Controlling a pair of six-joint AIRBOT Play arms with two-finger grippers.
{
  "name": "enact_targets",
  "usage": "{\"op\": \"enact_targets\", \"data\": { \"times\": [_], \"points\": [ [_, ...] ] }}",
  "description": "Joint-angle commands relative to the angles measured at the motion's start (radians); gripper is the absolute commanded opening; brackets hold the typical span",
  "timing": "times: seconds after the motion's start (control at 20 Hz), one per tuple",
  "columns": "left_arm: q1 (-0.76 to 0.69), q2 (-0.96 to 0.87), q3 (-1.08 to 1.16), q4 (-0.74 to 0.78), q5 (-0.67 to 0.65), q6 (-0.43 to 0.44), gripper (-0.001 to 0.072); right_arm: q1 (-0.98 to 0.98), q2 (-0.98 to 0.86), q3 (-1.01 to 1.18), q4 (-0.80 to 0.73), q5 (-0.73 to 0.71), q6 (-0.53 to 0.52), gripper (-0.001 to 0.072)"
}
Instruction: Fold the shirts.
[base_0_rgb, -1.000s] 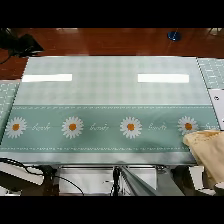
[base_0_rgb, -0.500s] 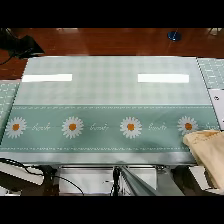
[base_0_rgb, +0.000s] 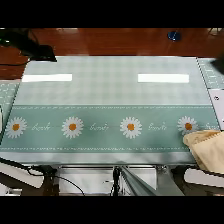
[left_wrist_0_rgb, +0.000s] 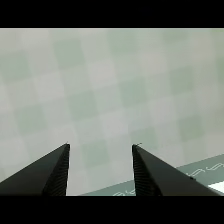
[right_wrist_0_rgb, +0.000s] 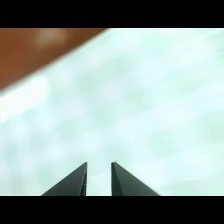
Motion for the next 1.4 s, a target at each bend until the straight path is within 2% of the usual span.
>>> {"op": "enact_targets", "data": {
  "times": [0.0,0.05,0.1,0.25,0.3,0.4,0.45,0.6,0.85,1.0,1.35],
  "points": [
    [-0.133,-0.003,0.0,0.165,-0.003,-0.069,0.0458,0.434,-0.163,0.094,-0.364,0.208,0.126,0.0257],
    [-0.161,-0.007,0.0,0.166,-0.003,-0.07,0.0416,0.483,-0.175,0.094,-0.419,0.267,0.141,0.0257],
    [-0.189,-0.014,0.0,0.167,-0.003,-0.069,0.0322,0.507,-0.179,0.094,-0.443,0.315,0.152,0.0257],
    [-0.251,-0.042,-0.001,0.169,-0.016,-0.077,0.0328,0.515,-0.159,0.095,-0.451,0.45,0.171,0.0257],
    [-0.267,-0.053,-0.001,0.169,-0.024,-0.077,0.0351,0.511,-0.147,0.095,-0.478,0.472,0.17,0.0257],
    [-0.293,-0.082,0.0,0.169,-0.028,-0.077,0.0642,0.51,-0.123,0.095,-0.567,0.456,0.17,0.0257],
    [-0.304,-0.097,0.0,0.169,-0.03,-0.077,0.0689,0.51,-0.113,0.095,-0.613,0.431,0.17,0.0257],
    [-0.328,-0.128,0.0,0.169,-0.038,-0.077,0.0681,0.51,-0.105,0.095,-0.681,0.345,0.17,0.0258],
    [-0.333,-0.131,0.0,0.169,-0.041,-0.077,0.0681,0.51,-0.105,0.095,-0.664,0.225,0.171,0.0257],
    [-0.333,-0.131,0.0,0.169,-0.041,-0.077,0.0681,0.51,-0.105,0.095,-0.616,0.212,0.17,0.0256],
    [-0.333,-0.131,0.0,0.169,-0.041,-0.077,0.0681,0.51,-0.105,0.095,-0.613,0.212,0.17,0.0255]
  ]
}}
